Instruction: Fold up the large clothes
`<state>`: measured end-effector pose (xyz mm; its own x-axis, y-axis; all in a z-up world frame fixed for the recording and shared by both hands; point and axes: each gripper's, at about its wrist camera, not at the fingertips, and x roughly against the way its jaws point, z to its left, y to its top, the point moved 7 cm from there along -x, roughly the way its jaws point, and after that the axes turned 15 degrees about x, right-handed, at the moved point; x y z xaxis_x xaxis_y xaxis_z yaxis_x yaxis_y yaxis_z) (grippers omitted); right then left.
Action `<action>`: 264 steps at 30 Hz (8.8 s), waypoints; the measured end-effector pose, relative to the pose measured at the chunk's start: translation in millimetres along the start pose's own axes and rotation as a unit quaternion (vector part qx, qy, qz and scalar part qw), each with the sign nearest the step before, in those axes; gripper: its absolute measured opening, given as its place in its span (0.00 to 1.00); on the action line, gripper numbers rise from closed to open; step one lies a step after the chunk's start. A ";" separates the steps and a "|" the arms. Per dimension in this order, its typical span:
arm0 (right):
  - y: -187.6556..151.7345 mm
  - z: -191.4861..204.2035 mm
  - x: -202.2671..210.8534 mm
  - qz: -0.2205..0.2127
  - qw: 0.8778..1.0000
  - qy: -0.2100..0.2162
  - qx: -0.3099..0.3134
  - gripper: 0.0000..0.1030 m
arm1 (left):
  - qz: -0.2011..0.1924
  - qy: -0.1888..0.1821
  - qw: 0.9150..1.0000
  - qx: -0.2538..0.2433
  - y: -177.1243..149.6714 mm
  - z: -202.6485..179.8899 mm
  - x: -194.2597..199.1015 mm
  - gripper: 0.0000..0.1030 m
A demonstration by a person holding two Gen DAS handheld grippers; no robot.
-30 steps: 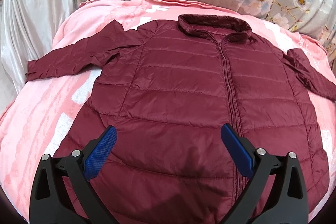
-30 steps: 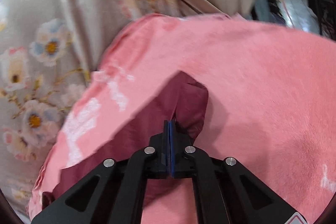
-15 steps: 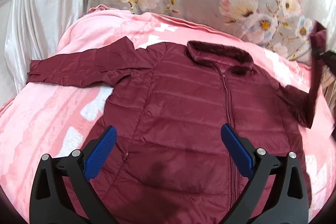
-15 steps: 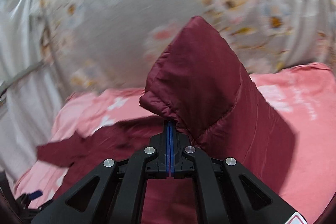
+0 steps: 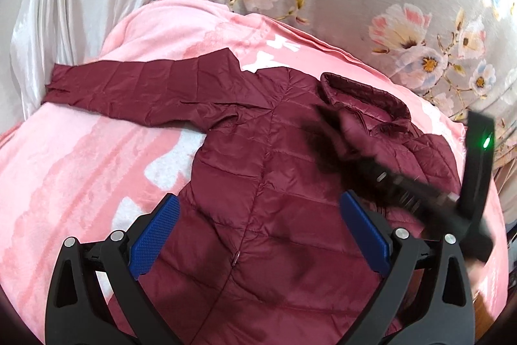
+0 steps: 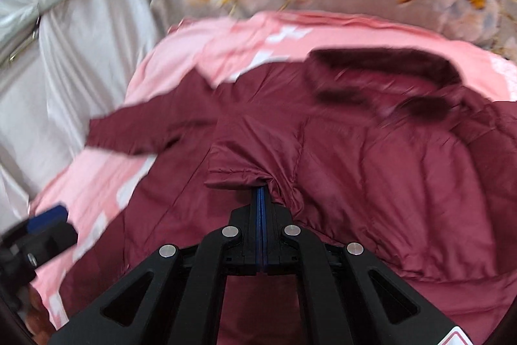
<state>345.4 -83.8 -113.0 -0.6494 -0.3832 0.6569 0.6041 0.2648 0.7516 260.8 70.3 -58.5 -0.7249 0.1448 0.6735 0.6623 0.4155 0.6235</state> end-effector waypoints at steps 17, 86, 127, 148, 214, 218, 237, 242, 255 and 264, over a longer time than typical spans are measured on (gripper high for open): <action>-101.3 -106.2 118.2 -0.009 0.986 -0.089 -0.139 0.48 | 0.191 -0.148 0.956 0.165 -4.3 -29.0 -101.1 0.93; -110.7 -248.0 93.5 0.095 0.927 -0.340 -0.129 0.08 | 0.013 0.105 0.990 -0.097 0.1 -48.7 -159.8 0.50; -88.8 -71.1 128.5 0.017 0.974 -0.217 -0.056 0.77 | -0.118 0.024 0.987 0.106 254.2 96.3 -50.4 0.01; -136.6 -97.1 167.4 0.018 0.973 -0.198 -0.120 0.77 | 0.113 -0.123 0.975 -0.147 -36.1 -236.8 -121.7 0.06; -83.5 -185.8 107.9 0.005 0.976 -0.120 -0.184 0.04 | 0.026 -0.036 0.977 0.210 85.2 69.6 -99.5 0.00; -102.9 -178.5 86.3 0.042 0.977 -0.125 -0.166 0.04 | 0.071 -0.015 0.972 0.225 57.9 90.8 -130.2 0.00; -103.8 -154.4 82.7 0.029 0.972 -0.173 -0.156 0.04 | 0.020 0.009 0.992 0.125 71.3 78.2 -164.6 0.00; -106.0 -162.3 78.2 0.038 0.974 -0.144 -0.169 0.05 | 0.014 0.025 0.993 0.112 67.6 79.3 -154.8 0.02; -97.7 -171.1 104.6 0.053 0.972 -0.187 -0.132 0.21 | 0.024 -0.030 0.998 0.047 78.3 20.3 -67.3 0.43; -66.7 -158.5 72.6 0.066 0.980 -0.171 -0.077 0.06 | 0.056 0.038 0.998 0.005 64.3 -12.6 -136.5 0.42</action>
<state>331.2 -269.6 -124.8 -0.6614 -0.0282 0.7495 0.7392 0.1449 0.6577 404.7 65.9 -105.3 -0.6296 0.1236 0.7670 0.7362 0.4103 0.5382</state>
